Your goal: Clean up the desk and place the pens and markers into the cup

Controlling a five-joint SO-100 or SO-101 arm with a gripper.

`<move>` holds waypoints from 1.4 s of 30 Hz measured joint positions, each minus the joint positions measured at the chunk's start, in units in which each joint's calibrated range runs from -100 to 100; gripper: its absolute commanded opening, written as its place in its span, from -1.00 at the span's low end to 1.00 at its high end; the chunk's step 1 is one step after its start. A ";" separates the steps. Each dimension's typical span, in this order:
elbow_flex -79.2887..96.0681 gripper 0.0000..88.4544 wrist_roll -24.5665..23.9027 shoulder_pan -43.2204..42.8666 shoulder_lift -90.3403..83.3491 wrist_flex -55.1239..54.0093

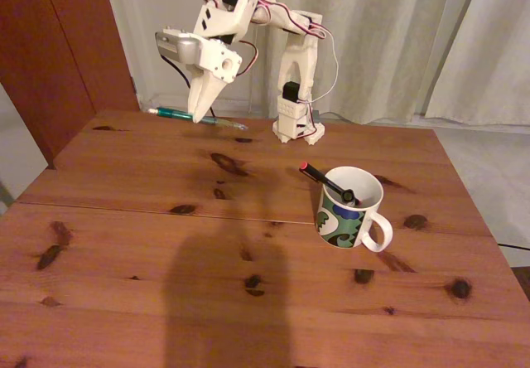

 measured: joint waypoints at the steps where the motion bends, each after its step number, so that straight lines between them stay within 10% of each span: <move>1: 2.29 -0.99 0.00 0.00 -1.02 -1.41; 42: 30.23 -0.99 -2.20 -7.04 -36.86 -7.38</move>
